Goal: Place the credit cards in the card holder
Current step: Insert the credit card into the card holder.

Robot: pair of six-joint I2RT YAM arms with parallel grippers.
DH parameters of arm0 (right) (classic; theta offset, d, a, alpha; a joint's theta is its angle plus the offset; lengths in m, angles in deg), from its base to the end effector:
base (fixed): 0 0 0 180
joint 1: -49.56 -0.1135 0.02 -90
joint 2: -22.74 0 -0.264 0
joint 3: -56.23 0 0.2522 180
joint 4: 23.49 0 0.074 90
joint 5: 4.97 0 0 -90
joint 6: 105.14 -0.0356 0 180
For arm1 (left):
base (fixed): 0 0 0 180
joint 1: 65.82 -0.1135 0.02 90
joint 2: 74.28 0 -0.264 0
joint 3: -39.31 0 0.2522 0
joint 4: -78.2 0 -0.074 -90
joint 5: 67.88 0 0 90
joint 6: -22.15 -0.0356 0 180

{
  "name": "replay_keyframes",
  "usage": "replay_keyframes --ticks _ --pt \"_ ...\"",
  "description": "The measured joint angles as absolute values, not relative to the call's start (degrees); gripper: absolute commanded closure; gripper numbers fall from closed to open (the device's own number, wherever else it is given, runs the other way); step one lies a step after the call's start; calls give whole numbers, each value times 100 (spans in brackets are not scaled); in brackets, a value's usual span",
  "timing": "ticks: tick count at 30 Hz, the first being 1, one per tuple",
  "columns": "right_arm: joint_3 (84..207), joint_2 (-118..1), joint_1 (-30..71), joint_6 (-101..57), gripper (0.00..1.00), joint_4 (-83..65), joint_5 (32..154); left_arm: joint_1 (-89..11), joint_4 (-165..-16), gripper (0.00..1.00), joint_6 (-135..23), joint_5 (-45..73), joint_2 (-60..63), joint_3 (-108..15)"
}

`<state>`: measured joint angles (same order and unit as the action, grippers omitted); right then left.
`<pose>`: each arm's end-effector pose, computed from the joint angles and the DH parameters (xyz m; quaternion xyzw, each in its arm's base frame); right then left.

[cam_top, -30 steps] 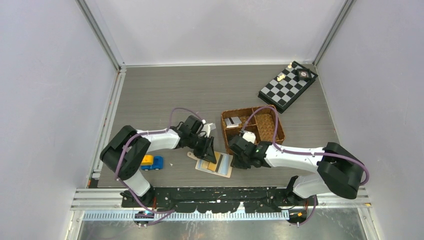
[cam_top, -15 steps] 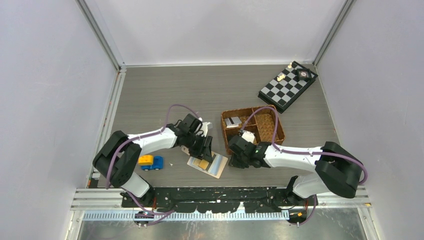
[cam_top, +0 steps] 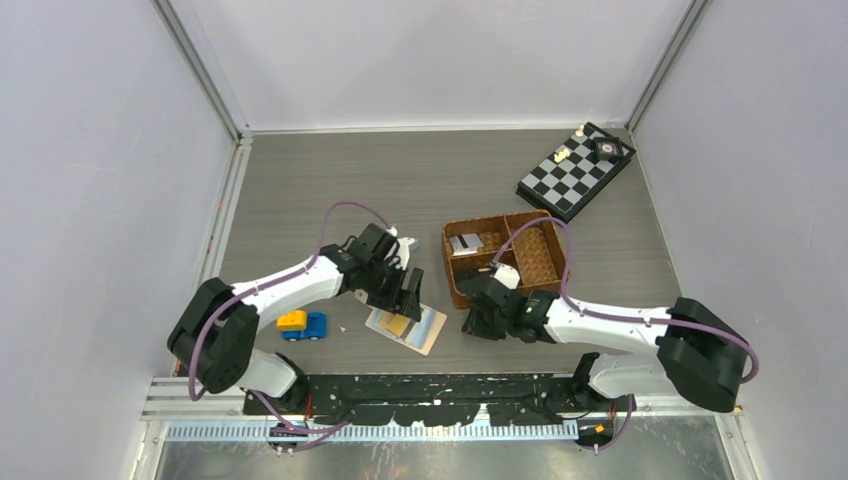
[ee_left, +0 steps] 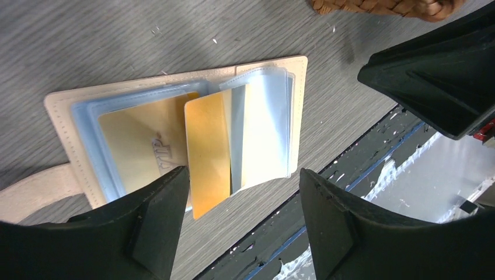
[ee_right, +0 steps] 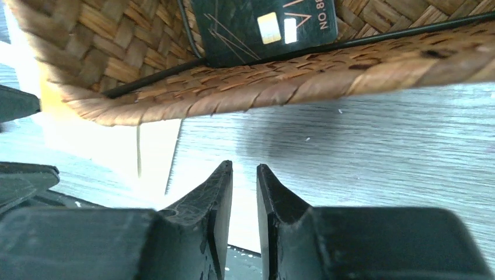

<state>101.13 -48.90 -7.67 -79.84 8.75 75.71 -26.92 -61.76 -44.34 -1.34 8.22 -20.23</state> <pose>0.1230 0.1804 0.1571 0.0842 0.9569 0.1950 0.1978 0.1983 -0.1782 0.1818 0.1745 0.9371 -0.2875 0.0931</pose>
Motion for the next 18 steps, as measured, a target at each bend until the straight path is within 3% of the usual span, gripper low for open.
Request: replay_keyframes --ticks 8,18 --pt "9916 -4310 -767 -8043 65 420 7654 -2692 -5905 29 -4535 156 501 -2246" --pt "9898 -4988 -791 -8161 65 -1029 8038 -2692 -5857 33 -4482 292 575 -2250"
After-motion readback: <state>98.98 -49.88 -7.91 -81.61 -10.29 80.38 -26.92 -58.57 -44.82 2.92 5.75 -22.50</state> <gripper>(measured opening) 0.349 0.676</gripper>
